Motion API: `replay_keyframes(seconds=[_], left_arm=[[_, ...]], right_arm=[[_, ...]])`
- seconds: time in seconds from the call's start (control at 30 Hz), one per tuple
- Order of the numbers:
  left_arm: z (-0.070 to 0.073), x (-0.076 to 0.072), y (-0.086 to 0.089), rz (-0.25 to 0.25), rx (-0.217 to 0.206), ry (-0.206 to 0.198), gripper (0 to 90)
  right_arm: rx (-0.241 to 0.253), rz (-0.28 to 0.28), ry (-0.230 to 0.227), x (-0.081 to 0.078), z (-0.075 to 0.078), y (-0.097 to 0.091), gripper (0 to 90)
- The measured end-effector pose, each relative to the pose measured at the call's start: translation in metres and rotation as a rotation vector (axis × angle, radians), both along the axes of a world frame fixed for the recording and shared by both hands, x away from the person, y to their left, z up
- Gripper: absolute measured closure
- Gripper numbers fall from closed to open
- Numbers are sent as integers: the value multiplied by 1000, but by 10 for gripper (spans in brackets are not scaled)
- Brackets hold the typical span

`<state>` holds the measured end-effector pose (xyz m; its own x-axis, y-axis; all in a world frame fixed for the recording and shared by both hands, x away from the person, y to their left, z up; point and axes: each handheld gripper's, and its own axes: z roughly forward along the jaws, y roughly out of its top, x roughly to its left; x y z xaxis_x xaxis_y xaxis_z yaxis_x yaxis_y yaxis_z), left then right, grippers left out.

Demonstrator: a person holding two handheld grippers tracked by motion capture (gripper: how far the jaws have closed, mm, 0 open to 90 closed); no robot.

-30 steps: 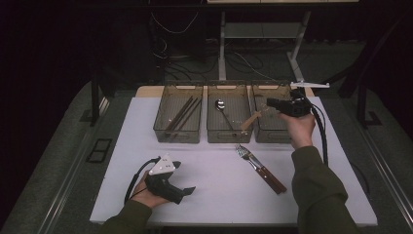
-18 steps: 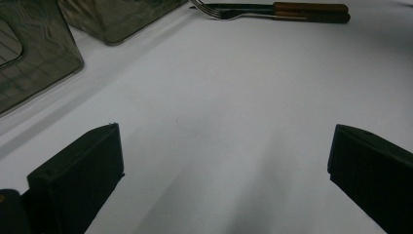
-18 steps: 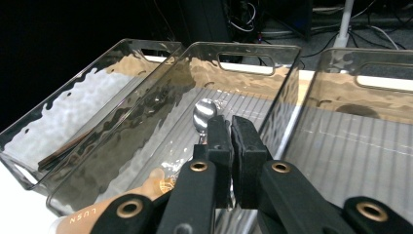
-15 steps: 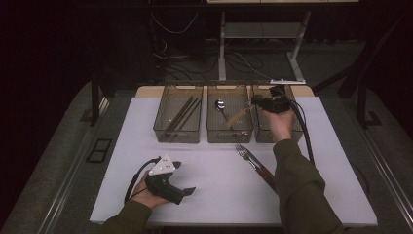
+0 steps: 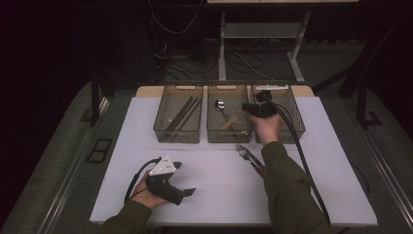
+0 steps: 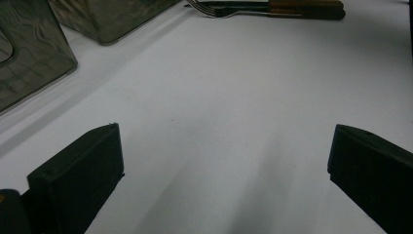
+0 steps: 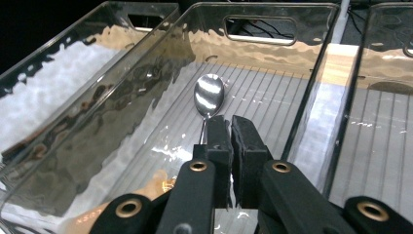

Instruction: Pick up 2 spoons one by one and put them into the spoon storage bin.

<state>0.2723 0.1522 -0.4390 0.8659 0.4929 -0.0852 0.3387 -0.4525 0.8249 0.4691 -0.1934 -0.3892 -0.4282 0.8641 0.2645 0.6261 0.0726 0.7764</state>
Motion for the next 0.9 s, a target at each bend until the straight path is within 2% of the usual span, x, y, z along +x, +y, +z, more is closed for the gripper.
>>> replay_keyframes(seconds=[0.03,0.1,0.2,0.3,0.6,0.77,0.9], left_arm=[[0,0,0,-1,1,0,0],[0,0,-1,2,-5,2,0],[0,0,0,0,-2,-3,0],[0,0,0,-1,-1,-3,0],[-1,0,-1,7,-3,6,0],[-1,0,0,10,2,9,0],[-1,1,2,8,5,8,0]], right_arm=[[1,5,1,-1,1,1,855],[15,14,1,0,1,0,772],[20,19,-6,-1,5,-2,726],[6,25,-26,-5,10,-5,670],[8,91,-73,-30,23,-16,520],[5,130,-81,-44,27,-25,473],[-8,136,-93,-55,29,-32,450]])
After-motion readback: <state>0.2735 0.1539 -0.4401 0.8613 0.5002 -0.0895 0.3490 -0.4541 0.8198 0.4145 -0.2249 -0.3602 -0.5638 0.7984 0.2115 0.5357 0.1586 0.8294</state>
